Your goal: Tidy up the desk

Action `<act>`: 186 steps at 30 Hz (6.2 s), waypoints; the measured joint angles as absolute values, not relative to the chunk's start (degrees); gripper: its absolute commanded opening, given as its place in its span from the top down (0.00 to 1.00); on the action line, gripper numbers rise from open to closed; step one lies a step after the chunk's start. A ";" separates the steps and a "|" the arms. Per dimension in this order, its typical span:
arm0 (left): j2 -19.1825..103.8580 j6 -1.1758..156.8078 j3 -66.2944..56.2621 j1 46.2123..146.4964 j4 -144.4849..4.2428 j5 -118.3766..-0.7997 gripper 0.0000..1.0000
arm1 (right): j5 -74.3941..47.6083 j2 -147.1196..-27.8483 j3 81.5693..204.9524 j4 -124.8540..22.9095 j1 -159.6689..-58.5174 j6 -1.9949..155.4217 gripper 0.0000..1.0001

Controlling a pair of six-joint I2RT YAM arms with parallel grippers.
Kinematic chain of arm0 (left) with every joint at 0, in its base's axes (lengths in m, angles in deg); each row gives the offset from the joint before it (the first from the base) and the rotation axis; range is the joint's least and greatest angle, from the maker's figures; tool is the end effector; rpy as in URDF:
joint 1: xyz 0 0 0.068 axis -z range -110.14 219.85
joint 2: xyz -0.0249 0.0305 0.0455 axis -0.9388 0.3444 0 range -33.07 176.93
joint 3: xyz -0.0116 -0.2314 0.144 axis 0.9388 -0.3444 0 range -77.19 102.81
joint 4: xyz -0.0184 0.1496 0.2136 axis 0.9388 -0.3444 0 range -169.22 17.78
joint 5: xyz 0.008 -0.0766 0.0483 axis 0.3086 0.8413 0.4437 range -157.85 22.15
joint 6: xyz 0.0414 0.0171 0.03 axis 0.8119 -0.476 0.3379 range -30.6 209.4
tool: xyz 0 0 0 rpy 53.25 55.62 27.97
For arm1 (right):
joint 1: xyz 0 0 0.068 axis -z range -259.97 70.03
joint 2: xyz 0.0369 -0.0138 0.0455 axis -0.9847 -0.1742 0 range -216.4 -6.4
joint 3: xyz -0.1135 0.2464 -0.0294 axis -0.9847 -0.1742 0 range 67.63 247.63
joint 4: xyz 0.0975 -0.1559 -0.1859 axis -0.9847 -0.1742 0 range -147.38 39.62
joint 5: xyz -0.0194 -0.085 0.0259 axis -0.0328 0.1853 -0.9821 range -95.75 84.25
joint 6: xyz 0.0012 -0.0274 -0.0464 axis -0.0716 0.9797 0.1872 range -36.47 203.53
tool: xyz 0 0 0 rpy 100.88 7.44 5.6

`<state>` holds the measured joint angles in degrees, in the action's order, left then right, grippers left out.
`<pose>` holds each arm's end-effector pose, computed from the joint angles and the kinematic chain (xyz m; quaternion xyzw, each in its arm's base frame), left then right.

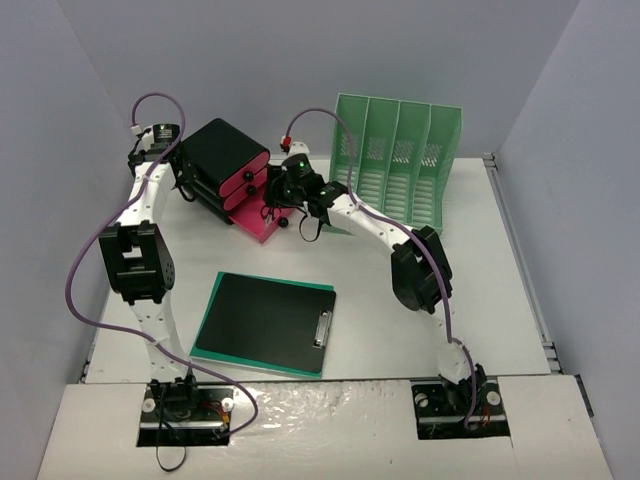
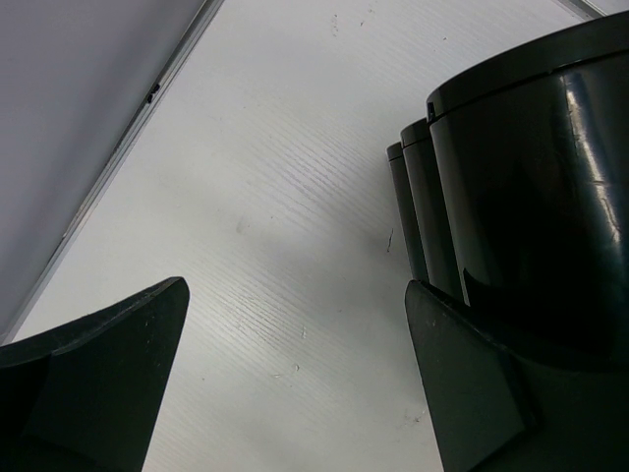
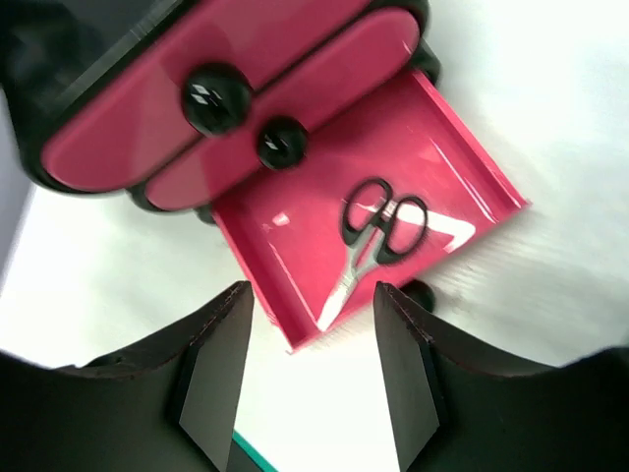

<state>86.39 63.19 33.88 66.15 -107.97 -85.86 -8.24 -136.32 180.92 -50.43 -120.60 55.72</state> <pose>0.4767 0.0419 0.2919 -0.2936 0.8631 0.0663 0.4055 0.4137 0.3570 0.2720 -0.1025 0.7955 0.3501 0.4839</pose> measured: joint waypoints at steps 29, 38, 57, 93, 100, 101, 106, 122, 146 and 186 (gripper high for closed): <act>86.39 63.22 33.90 66.15 -107.99 -85.85 0.10 | 0.99 -140.99 170.28 -50.22 -123.66 67.51 0.58; 86.39 63.37 33.90 66.15 -107.97 -85.87 0.10 | 1.37 -144.52 173.15 -44.38 -124.32 69.45 0.57; 86.39 64.97 33.90 66.80 -108.02 -86.61 0.10 | 0.20 -154.79 185.98 -37.17 -124.30 70.77 0.52; 86.39 67.77 33.90 68.31 -108.06 -89.96 0.10 | 0.44 -160.64 195.32 -29.17 -124.22 65.57 0.43; 86.39 67.77 33.90 68.31 -108.04 -89.98 0.10 | 0.66 -155.57 185.06 -31.17 -124.22 66.09 0.45; 86.39 67.77 33.90 68.31 -108.04 -89.98 0.10 | 0.74 -154.11 183.43 -31.80 -124.22 66.18 0.45; 86.39 67.74 33.90 68.31 -108.04 -90.02 0.10 | 1.01 -145.47 176.09 -33.92 -124.22 66.69 0.44; 83.62 65.92 33.00 68.32 -109.64 -90.99 0.10 | -2.53 -116.73 156.06 -46.77 -124.72 58.02 0.39; 42.50 53.87 -4.69 83.21 -118.54 -95.58 0.09 | -8.35 -87.44 120.97 -54.41 -131.50 34.98 0.39; 38.86 47.18 -26.06 90.15 -117.00 -82.89 0.09 | -1.33 -84.17 93.89 -32.89 -142.37 13.53 0.49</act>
